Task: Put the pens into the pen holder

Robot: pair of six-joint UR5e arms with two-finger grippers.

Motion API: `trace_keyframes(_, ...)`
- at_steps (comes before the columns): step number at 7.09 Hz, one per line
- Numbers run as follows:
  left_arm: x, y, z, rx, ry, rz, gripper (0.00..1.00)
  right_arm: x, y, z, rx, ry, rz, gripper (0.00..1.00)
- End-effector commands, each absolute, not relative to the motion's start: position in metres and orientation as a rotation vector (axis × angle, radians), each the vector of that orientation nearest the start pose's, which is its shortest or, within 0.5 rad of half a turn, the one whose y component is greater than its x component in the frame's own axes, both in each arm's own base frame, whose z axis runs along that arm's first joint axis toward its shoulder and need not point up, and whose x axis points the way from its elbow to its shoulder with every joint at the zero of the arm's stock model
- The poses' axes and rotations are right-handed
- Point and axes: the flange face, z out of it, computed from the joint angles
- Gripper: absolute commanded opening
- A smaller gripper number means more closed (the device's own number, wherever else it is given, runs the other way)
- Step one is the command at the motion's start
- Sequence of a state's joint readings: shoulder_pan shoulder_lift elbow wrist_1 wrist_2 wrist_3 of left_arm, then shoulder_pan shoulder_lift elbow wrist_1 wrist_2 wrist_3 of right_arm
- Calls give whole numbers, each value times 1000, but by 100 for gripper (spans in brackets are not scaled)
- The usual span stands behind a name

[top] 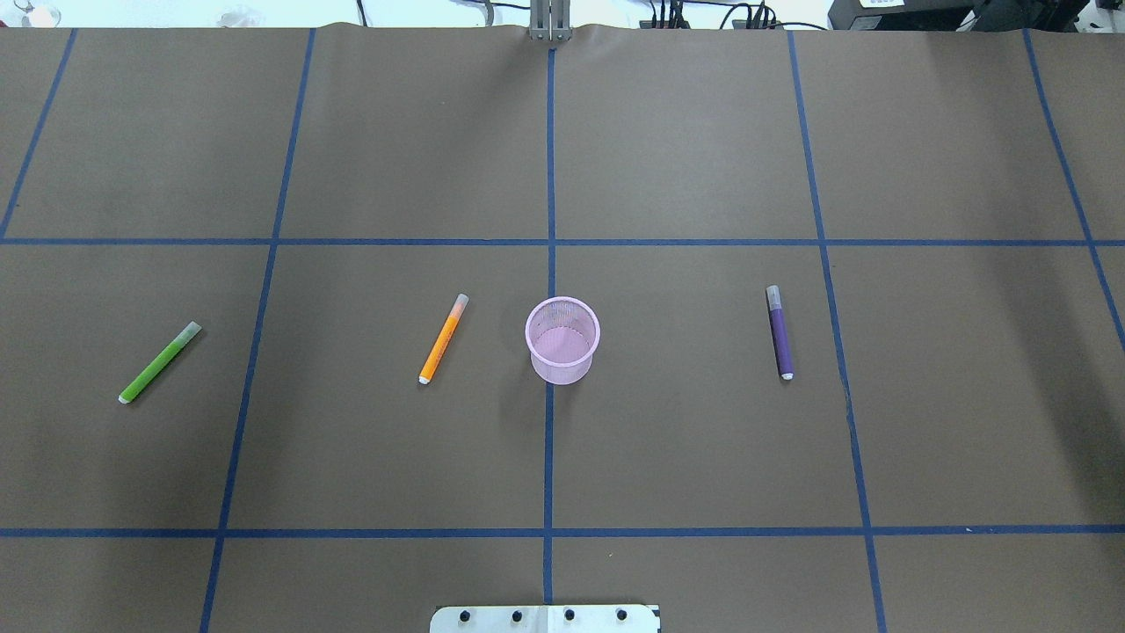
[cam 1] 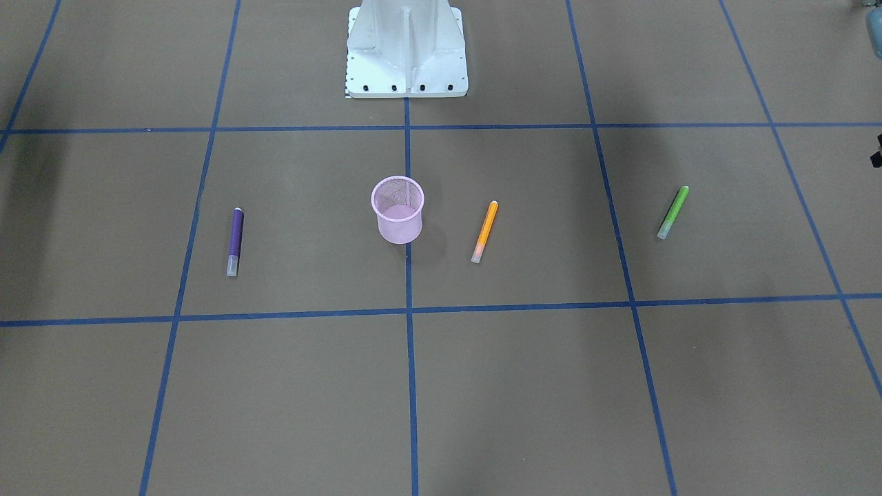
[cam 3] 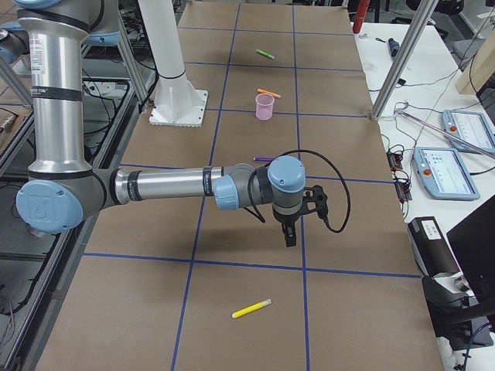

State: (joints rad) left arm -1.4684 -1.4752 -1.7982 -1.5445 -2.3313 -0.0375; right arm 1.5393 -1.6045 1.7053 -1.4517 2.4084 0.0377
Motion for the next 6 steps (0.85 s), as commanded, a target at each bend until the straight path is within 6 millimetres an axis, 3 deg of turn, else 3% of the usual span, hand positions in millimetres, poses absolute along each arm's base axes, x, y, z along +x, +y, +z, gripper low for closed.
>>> trace_keyframes(1, -22, -448, 591, 66, 793, 110, 100, 45, -486, 594, 173, -838, -80, 100)
trace_keyframes(2, -18, -437, 586, 66, 794, 114, 100, 45, -486, 595, 173, -838, -80, 100)
trace_keyframes(4, -18, -435, 571, 93, 802, 123, 100, 44, -481, 604, 157, -850, -76, 100)
trace_keyframes(6, -19, -430, 579, 77, 802, 116, 100, 41, -468, 614, 127, -895, -66, 100)
